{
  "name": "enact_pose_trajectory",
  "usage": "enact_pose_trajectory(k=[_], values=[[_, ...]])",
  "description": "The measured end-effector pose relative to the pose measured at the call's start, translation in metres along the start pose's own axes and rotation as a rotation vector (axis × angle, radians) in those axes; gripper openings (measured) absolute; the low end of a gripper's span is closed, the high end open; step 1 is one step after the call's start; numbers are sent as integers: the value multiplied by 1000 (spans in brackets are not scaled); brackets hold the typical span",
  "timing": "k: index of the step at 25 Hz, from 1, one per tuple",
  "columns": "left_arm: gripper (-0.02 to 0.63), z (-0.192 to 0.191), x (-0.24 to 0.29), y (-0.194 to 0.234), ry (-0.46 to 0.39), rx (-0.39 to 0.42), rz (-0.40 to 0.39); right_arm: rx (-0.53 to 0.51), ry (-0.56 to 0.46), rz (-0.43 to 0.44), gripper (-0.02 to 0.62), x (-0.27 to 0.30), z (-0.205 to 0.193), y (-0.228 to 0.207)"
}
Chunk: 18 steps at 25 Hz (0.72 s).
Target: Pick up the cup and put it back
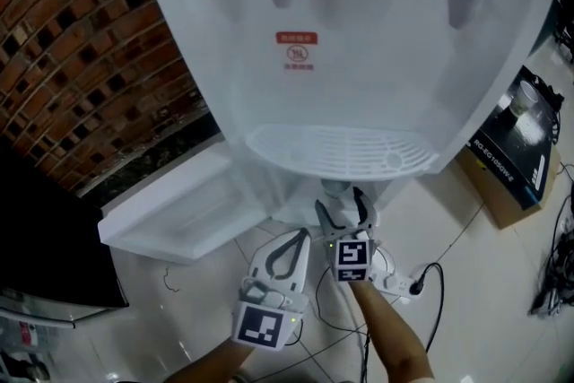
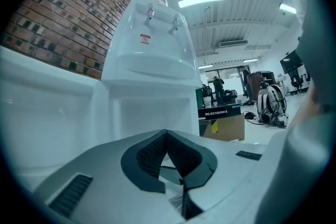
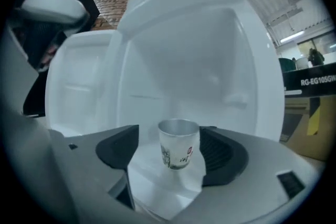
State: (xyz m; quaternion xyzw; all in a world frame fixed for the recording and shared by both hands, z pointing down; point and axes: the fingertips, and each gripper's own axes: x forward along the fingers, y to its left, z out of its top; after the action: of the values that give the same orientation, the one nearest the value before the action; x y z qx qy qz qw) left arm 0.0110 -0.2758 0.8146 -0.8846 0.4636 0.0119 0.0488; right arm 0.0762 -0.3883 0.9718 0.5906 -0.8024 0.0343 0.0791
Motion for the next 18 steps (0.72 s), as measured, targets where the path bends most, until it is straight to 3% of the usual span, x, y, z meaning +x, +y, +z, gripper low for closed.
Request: enact_pose_trajectory(k=[2,11,13,15,18], values=[[0,-1,-1,2,-1,11,1,12,29,-9,425,15,-13,-5],[0,-8,-4,6,18,27,5,-19,50,-26,425,54,-26,-12],[0,-10,-4,7,18,24,8,-31,51,-24,420,56,-27,-14],[0,-10,-3,10,14,14,19,-37,49,-18,345,56,-25,-13],[0,-10,-2,13,14,15,20,-45,41,-8,344,50,-18,-10]])
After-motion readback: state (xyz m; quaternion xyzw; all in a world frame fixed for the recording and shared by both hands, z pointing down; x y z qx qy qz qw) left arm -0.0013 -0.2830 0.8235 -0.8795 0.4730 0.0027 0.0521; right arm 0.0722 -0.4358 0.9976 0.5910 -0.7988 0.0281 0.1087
